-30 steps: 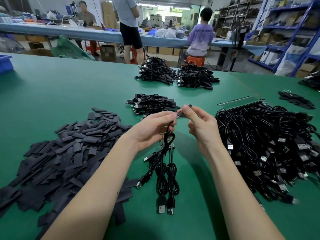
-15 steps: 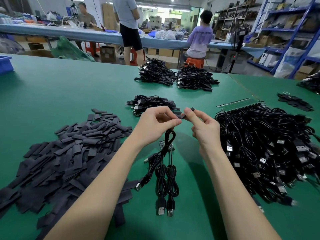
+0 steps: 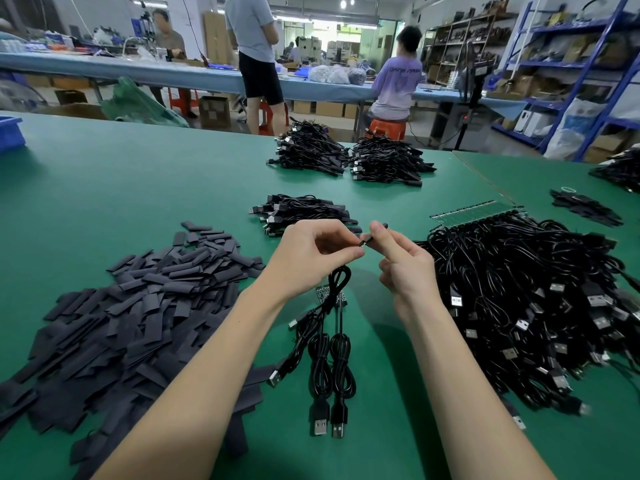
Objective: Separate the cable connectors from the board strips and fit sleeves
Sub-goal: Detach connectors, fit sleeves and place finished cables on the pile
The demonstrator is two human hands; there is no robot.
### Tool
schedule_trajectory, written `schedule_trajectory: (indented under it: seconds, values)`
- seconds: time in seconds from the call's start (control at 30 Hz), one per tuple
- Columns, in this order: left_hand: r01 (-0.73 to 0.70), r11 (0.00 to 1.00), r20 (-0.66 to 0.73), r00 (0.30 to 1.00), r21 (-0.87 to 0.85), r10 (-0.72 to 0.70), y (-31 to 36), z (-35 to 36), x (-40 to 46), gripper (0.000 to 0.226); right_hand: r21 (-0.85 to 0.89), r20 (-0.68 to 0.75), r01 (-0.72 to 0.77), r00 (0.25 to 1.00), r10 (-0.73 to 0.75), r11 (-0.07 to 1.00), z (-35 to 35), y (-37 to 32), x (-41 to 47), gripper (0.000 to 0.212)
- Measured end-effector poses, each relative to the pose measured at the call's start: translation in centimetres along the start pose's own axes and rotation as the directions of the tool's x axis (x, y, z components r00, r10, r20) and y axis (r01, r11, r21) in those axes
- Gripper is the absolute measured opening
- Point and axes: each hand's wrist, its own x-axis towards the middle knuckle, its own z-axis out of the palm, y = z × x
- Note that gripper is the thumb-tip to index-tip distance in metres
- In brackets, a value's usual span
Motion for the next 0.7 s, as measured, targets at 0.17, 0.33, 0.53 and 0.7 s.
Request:
schedule_trajectory:
  seconds: [0.17,0.33,0.53,0.7]
  values:
    - [0.002,1.0,-0.009,1.0,0.027,-0.002,0.1,-0.1,-0.1,0.005,-0.061,0.006,0.016,1.0,-0.016,0.998,-0.1,-0.2,0.0,0.05]
    - [0.016,0.998,-0.038,0.999,0.062,-0.014,0.1,0.0,-0.1,0.004,-0.067,-0.02,0.061,0.998,-0.063,0.996,0.0,0.2,-0.2,0.032]
    - [0.016,0.997,-0.06,0.998,0.073,-0.012,0.0,0.2,-0.2,0.005,-0.05,0.054,0.074,0.996,-0.071,0.996,-0.2,0.5,-0.2,0.017]
    - [-0.003,0.995,-0.057,0.998,0.102,0.009,0.0,0.3,-0.3,0.007,-0.102,0.14,0.05,0.989,-0.035,0.994,-1.3,0.0,0.2,0.013]
